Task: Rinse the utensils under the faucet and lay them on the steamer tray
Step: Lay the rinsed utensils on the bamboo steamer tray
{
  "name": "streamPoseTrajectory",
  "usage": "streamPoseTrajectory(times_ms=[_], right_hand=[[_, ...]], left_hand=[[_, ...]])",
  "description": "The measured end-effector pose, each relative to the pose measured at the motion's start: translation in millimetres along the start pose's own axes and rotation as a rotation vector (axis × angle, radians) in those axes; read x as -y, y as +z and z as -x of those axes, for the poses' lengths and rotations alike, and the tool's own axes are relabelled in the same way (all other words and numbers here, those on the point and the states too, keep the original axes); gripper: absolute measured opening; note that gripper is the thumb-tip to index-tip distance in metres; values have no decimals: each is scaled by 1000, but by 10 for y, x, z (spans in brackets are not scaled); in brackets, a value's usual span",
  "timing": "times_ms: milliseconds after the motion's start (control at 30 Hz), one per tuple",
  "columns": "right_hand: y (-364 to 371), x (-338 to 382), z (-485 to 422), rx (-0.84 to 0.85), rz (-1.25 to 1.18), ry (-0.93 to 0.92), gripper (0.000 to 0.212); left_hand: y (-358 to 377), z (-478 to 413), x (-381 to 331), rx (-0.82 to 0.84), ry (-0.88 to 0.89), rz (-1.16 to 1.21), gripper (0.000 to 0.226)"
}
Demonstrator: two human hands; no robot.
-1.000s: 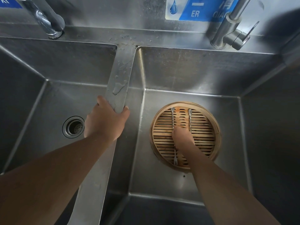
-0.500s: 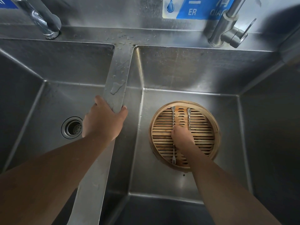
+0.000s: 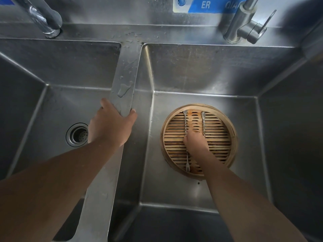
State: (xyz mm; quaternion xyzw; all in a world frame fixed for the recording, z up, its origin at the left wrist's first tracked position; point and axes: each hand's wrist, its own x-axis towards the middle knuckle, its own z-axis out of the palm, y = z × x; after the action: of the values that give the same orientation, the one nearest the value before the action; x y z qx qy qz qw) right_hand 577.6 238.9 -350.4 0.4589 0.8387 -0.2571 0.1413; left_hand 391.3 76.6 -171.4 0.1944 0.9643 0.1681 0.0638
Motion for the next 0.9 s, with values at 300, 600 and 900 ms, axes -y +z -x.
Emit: streamPoseTrajectory(times_ms=[300, 600, 900], right_hand=[[17, -68, 26, -65, -10, 16, 32], [19, -78, 51, -37, 14, -21, 16], [51, -102, 36, -58, -113, 15, 19]], left_hand=[[7, -11, -7, -3, -5, -15, 58], [10, -16, 11, -7, 22, 0, 58], [11, -19, 9, -18, 18, -8, 59]])
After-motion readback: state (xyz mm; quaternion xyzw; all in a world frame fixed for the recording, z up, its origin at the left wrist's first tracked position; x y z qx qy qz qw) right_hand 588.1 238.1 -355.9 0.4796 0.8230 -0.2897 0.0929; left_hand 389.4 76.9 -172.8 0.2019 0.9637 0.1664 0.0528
